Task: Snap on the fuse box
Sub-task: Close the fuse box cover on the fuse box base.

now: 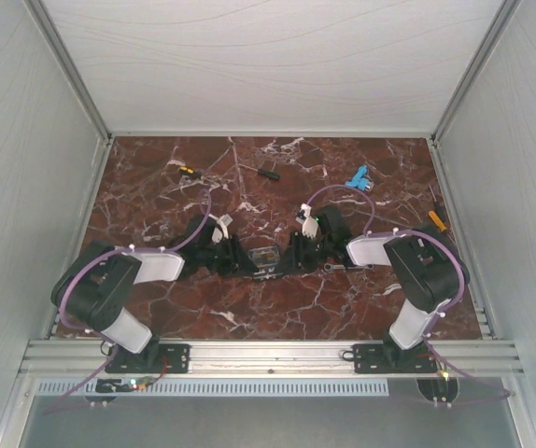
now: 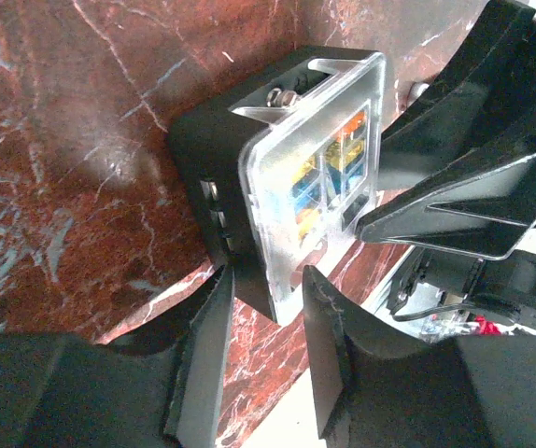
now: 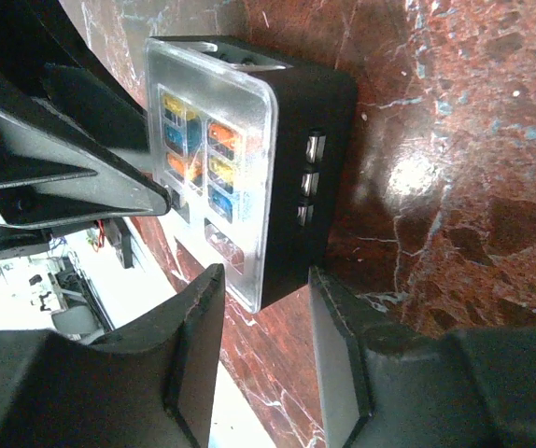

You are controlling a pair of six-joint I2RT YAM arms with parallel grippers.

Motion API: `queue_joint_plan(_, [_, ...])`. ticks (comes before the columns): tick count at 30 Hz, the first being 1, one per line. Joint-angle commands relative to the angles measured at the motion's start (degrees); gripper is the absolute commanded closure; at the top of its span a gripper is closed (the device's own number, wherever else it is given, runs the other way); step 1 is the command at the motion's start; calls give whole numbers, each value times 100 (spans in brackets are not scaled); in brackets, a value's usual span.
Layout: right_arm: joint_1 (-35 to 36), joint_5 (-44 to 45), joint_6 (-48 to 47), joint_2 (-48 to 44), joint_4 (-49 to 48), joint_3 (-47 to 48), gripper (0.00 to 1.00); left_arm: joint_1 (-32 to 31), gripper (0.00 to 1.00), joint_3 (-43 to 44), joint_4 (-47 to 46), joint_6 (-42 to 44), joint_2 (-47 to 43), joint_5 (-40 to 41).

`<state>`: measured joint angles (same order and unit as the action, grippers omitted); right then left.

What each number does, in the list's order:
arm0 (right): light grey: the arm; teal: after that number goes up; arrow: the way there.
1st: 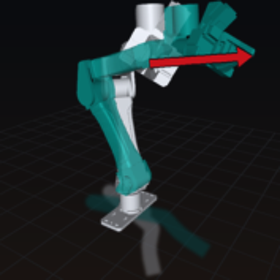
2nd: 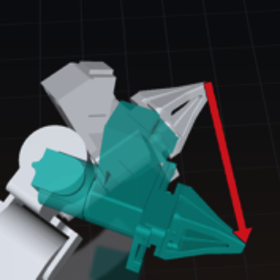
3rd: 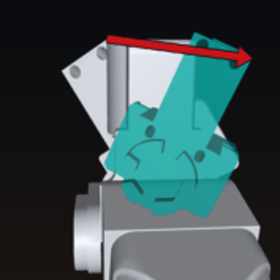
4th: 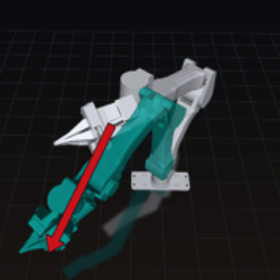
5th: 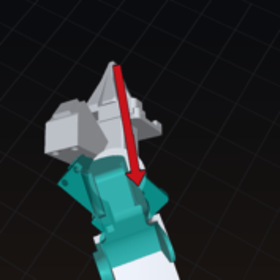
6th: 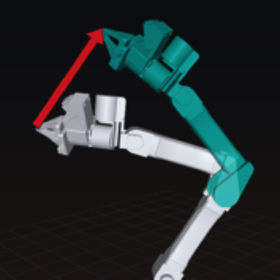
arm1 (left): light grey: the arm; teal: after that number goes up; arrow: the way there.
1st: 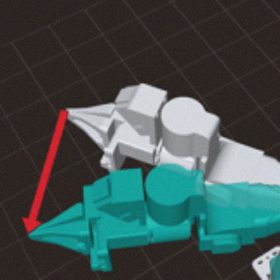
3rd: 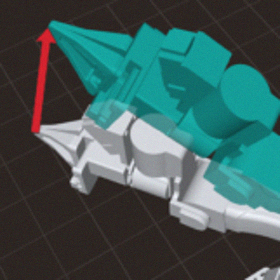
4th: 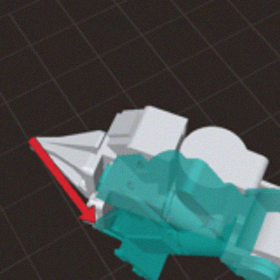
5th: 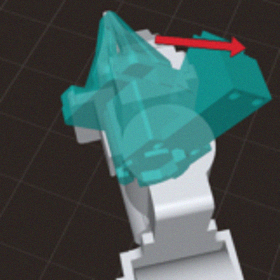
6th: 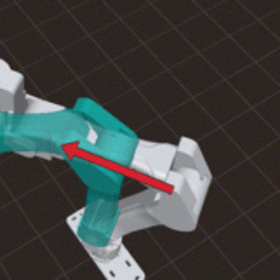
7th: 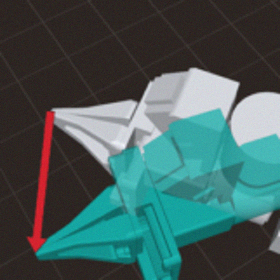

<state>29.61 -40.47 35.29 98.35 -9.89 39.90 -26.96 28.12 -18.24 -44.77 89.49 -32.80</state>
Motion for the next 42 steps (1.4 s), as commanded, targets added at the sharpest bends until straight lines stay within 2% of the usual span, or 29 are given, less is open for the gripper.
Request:
queue_joint_plan(1, [91, -118, -73, 150, -298, 0, 67, -130, 67, -270, -166, -126, 98, 128])
queue_joint_plan(11, [231, 257, -338, 428, 0, 241, 71, -319, 81, -595, 37, -196, 234, 512])
queue_joint_plan(18, [271, 392, -533, 511, 250, 723, 72, -319, 81, -615, 28, -296, 163, 423])
queue_joint_plan(23, [74, 462, -727, 369, 437, 1108, 69, -396, 74, -602, -887, -846, -133, -46])
queue_joint_plan(26, [51, 564, -931, 494, 573, 1546, 65, -561, 64, -427, -1283, -1017, -118, -51])
queue_joint_plan(31, [-77, 685, -951, 573, 554, 1884, 58, -622, 47, 9, -1360, -921, 13, 94])
queue_joint_plan(35, [-152, 944, -989, 146, 645, 1571, 52, -613, 33, 63, -750, -696, -395, 493])
queue_joint_plan(38, [-153, 893, -862, -136, 753, 1225, 52, -543, 33, -6, -52, -481, -825, 760])
queue_joint_plan(42, [-110, 724, -225, -558, 326, 401, 52, -310, 37, -104, 954, -122, -1404, 1121])
